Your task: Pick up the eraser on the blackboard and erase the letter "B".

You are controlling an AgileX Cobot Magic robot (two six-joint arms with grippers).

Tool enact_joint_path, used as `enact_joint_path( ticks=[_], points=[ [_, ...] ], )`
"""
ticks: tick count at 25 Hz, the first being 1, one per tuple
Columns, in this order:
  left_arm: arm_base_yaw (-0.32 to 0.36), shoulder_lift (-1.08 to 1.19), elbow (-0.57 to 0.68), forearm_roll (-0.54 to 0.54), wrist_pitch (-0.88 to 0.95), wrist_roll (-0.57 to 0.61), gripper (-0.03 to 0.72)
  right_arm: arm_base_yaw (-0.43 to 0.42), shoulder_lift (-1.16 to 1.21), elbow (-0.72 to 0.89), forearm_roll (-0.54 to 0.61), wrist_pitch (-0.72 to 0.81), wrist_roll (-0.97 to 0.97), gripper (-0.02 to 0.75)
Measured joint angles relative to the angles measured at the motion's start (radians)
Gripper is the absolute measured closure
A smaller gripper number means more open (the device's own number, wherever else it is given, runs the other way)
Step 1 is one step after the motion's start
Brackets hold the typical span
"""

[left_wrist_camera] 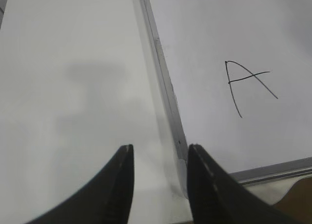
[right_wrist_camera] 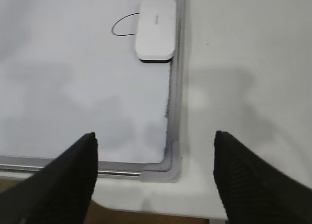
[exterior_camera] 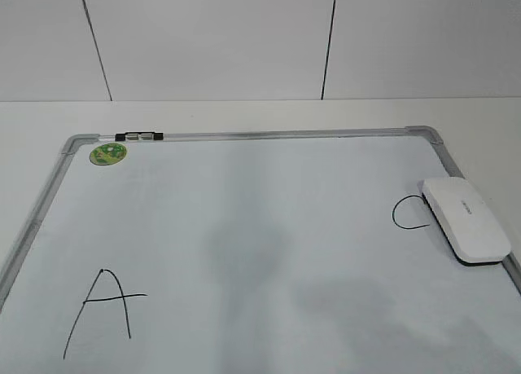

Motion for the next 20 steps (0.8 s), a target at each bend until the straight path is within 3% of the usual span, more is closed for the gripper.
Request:
enact_joint_path(
  ticks=[7,20],
  points=[
    [0.000,-0.021,0.046,0.004,-0.108,0.002,0.414,0.000,-0.025,0.024,-0.052,-0.047,0.000,0.149],
    [0.000,-0.021,0.046,0.004,-0.116,0.002,0.433,0.000,-0.025,0.047,-0.050,-0.086,0.017,0.150]
  ],
)
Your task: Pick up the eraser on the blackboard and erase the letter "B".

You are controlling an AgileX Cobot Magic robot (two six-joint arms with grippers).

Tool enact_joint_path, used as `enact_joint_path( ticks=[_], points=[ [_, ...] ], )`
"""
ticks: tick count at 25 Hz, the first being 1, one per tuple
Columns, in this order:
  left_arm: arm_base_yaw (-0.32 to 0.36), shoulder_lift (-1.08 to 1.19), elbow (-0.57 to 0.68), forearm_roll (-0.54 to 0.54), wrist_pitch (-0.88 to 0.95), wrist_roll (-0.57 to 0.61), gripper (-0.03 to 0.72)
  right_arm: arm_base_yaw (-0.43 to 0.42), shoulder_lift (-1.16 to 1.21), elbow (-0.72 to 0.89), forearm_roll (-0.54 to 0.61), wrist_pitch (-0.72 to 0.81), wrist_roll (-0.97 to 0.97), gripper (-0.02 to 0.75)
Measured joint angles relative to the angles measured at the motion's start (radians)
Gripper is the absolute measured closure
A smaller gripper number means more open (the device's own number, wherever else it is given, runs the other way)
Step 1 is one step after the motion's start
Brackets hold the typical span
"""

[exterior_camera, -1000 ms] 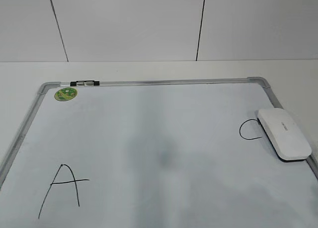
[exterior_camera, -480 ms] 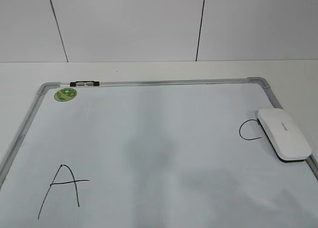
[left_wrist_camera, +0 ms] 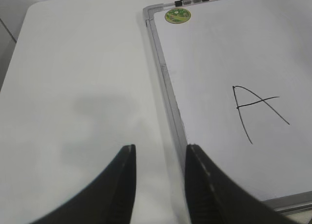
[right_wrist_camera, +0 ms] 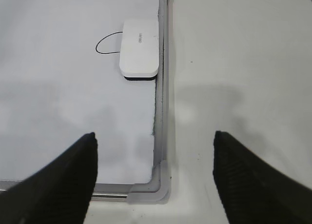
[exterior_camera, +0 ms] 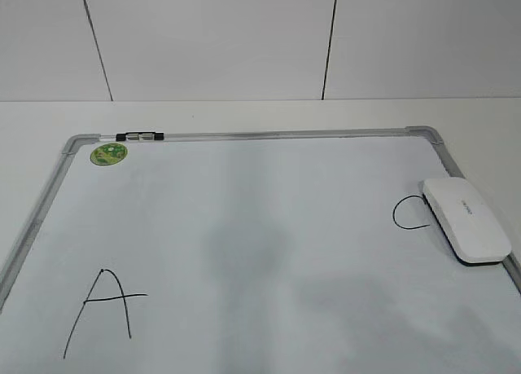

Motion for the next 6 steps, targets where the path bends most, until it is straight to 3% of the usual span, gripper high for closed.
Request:
enact_joint_path(
  ticks=[6],
  points=[
    [0.000,0.000,0.000,0.000,0.000,0.000,0.444,0.000,0.000,0.000,0.000,-0.004,0.001,0.150]
  ],
)
